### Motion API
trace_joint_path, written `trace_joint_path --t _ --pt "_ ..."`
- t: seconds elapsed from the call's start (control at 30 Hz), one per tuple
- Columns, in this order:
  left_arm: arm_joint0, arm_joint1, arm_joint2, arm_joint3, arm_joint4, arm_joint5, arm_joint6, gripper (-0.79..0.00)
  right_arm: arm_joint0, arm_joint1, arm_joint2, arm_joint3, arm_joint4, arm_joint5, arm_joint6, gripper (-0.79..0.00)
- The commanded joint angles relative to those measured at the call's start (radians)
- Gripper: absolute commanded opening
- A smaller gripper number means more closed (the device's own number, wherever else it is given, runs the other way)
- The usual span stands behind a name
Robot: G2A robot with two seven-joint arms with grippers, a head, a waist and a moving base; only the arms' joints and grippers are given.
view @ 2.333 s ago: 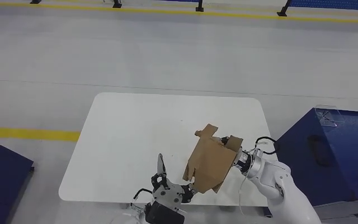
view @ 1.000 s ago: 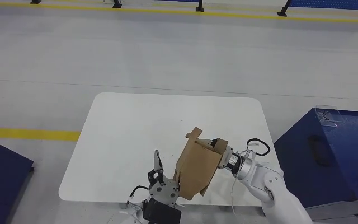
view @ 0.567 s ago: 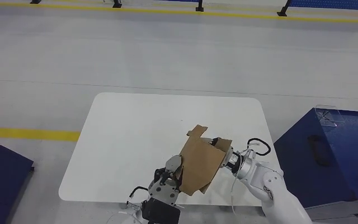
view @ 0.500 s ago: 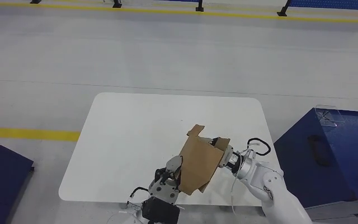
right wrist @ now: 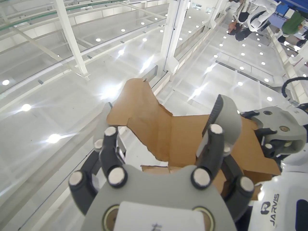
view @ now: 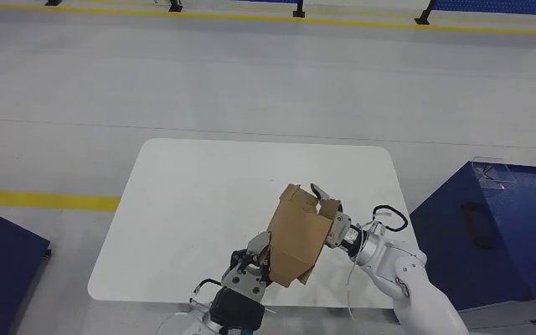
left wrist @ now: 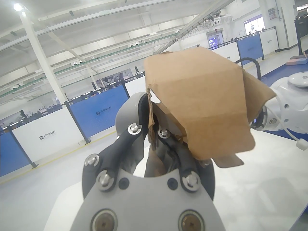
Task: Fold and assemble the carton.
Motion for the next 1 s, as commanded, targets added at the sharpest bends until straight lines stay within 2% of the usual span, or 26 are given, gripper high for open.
trace_joint_path --t 0.0,0.07,0.17,0.33,0.4,0.6,0.67,0.83,0.97 --pt "0.004 -0.003 -0.011 -0.037 -0.083 -0.031 -0.095 -0.785 0.005 0.003 0.016 0.033 -0.113 -0.030 0.059 0.000" --pt "0.001 -0.005 -0.033 -0.061 -0.180 -0.063 -0.165 -0.785 0.017 0.008 0.052 0.064 -0.172 -0.041 0.117 0.000" --pt "0.002 -0.011 -0.069 -0.084 -0.440 -0.130 -0.257 -0.785 0.029 0.020 0.117 0.103 -0.256 -0.032 0.212 0.000" --pt "-0.030 -0.016 -0.154 -0.061 -0.818 -0.212 -0.421 -0.785 0.031 0.041 0.227 0.095 -0.384 -0.031 0.423 0.000" --pt "-0.045 -0.017 -0.176 -0.041 -0.948 -0.239 -0.494 -0.785 0.028 0.041 0.259 0.089 -0.367 -0.084 0.471 0.000" --pt "-0.109 -0.022 -0.214 0.034 -1.364 -0.294 -0.723 -0.785 0.028 0.041 0.259 0.089 -0.367 -0.084 0.471 0.000" --pt "-0.134 -0.024 -0.226 0.068 -1.499 -0.298 -0.797 -0.785 0.027 0.044 0.260 0.053 -0.454 -0.128 0.463 0.000" --pt "-0.184 -0.026 -0.247 0.150 -1.817 -0.314 -0.956 -0.785 0.012 0.059 0.287 0.024 -0.648 -0.201 0.640 0.000" --pt "-0.213 -0.026 -0.256 0.207 -1.991 -0.327 -1.055 -0.785 -0.016 0.076 0.327 0.020 -0.816 -0.274 0.811 0.000"
